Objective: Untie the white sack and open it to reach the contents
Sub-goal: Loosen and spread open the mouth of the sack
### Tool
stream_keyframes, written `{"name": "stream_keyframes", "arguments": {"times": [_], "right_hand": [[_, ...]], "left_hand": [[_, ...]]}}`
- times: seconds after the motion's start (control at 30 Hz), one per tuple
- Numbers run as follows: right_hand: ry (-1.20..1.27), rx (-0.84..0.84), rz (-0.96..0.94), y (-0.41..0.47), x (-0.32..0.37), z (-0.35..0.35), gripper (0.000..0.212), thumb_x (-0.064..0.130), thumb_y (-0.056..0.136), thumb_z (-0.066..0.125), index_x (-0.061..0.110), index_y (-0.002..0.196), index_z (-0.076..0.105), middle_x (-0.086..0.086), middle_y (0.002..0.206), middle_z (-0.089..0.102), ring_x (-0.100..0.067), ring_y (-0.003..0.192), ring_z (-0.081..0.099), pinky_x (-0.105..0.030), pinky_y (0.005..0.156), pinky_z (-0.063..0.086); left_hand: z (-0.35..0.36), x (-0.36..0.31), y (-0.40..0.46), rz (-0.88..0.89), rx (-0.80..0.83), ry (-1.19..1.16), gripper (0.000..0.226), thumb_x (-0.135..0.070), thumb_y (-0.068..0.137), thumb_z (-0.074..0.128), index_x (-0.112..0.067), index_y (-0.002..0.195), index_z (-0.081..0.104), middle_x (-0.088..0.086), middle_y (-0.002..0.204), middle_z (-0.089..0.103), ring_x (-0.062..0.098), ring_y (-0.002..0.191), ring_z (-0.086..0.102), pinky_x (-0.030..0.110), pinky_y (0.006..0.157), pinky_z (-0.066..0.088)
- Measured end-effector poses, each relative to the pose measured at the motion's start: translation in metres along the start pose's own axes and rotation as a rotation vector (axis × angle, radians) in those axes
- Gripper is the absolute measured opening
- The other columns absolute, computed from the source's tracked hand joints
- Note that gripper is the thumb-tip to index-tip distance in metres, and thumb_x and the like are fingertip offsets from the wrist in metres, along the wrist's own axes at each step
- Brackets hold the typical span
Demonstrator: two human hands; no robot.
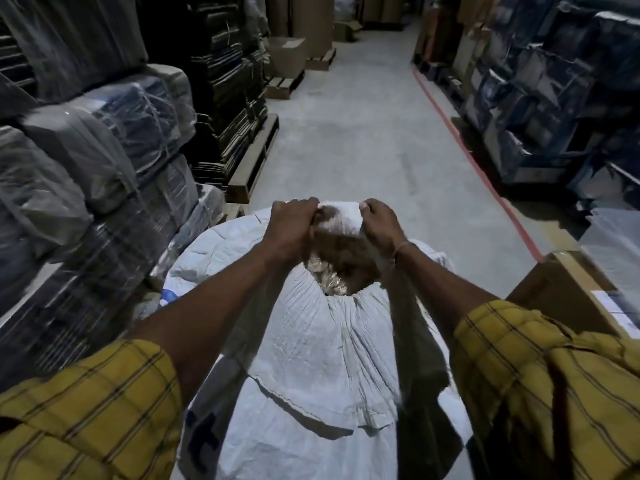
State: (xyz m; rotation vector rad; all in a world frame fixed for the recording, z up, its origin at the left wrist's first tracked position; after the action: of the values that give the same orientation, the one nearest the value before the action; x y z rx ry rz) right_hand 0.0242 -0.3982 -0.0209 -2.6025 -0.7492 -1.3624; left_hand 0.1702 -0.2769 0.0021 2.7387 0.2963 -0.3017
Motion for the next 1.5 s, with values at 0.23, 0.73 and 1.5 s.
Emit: {"name": "stream_keyframes", "arguments": {"times": [0.23,0.73,1.5], "right_hand": [[-0.453,0.595,0.149,0.015,-0.012,0.016,0.039,0.010,0.083,0.075,-0.003,0.119,0.069,-0.003,0.106,0.068,-0.015,0.093,0.060,-0.024,0.071,0.045],[-0.570,-0.295,-0.646,-0.065,0.074,-0.029,0.018,0.029,0.089,0.059,0.013,0.094,0.051,-0.006,0.093,0.052,-0.027,0.083,0.046,-0.042,0.070,0.040],[-1.028,0.088,-1.176,-0.250,0.025,-0.027,0.017,0.013,0.095,0.048,0.011,0.091,0.065,-0.011,0.086,0.060,-0.028,0.066,0.057,-0.036,0.051,0.044]], "left_hand": [[0.042,0.046,0.044,-0.367,0.558,-0.657,0.051,-0.049,0.090,0.070,0.001,0.085,0.071,0.010,0.073,0.059,0.023,0.070,0.054,0.032,0.067,0.041],[-0.042,-0.026,-0.013,0.304,-0.294,0.054,0.041,-0.046,0.088,0.072,-0.021,0.118,0.060,0.010,0.128,0.055,0.031,0.129,0.042,0.049,0.105,0.033],[-0.060,-0.066,-0.195,0.747,0.024,0.387,0.009,-0.014,0.091,0.061,-0.017,0.091,0.052,0.004,0.069,0.061,0.025,0.054,0.059,0.036,0.051,0.047]]}}
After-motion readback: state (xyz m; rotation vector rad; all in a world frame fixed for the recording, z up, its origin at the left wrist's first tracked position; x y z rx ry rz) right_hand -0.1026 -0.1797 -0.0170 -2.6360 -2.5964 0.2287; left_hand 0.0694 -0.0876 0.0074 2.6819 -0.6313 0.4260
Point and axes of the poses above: each hand's wrist, its own y-axis towards the middle knuckle, its own z-axis out of the palm, x = y × z, the point moved 10 cm from there along y, towards the middle knuckle
